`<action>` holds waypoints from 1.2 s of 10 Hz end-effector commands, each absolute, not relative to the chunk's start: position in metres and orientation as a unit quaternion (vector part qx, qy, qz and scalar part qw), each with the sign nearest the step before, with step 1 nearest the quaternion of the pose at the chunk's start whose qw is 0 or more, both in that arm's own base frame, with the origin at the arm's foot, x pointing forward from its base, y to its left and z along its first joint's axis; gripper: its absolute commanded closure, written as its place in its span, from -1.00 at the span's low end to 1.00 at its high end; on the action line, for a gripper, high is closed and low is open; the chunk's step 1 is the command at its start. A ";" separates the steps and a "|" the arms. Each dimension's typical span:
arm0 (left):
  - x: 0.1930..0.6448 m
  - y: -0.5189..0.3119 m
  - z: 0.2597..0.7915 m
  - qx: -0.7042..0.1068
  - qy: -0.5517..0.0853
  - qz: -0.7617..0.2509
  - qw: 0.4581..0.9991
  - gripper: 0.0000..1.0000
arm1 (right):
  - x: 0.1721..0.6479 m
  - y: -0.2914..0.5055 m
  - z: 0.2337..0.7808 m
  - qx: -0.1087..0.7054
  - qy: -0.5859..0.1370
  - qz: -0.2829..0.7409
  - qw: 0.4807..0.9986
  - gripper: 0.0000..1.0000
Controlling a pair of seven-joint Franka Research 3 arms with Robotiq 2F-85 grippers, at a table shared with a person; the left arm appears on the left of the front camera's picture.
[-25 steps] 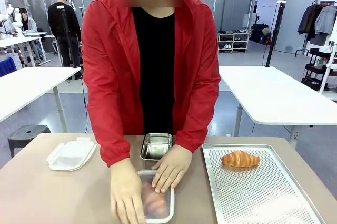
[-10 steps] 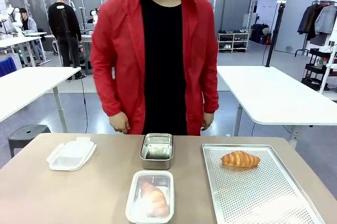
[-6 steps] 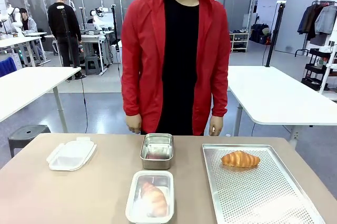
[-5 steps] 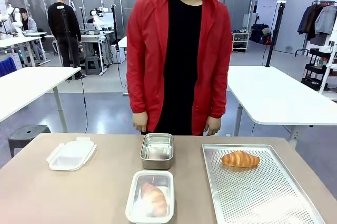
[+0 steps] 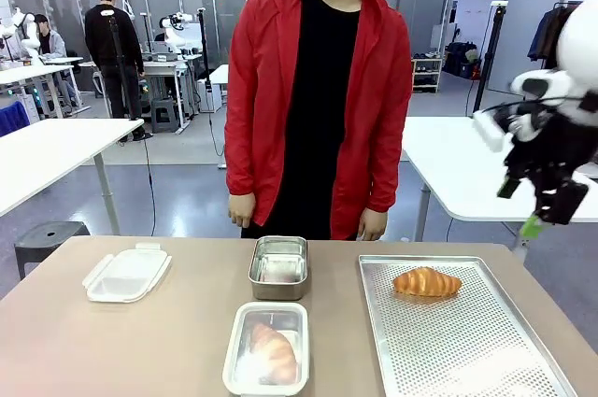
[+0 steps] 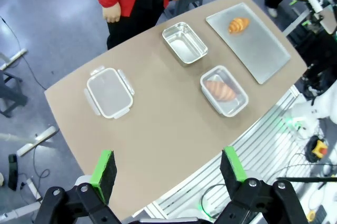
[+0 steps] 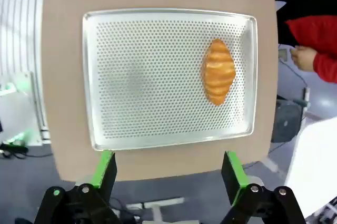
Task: Place the bread into the airtight container.
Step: Pick up a Butter Roll and place it into an empty Airtight Container.
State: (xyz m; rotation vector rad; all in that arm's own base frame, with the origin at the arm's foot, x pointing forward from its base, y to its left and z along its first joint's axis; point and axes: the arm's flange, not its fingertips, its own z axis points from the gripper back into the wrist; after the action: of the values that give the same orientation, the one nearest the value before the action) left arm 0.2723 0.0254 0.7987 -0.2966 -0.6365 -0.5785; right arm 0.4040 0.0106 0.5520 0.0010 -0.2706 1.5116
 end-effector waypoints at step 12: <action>0.272 0.026 0.800 -0.144 -0.312 -0.289 0.894 -1.00 | 0.466 0.030 0.506 0.003 -0.120 0.704 0.700 -1.00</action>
State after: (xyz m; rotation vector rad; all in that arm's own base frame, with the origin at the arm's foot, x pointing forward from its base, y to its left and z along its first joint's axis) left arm 0.2723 0.0254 0.7988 -0.2965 -0.6366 -0.5785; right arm 0.4400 0.0302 0.5144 -0.0294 -0.2558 1.5466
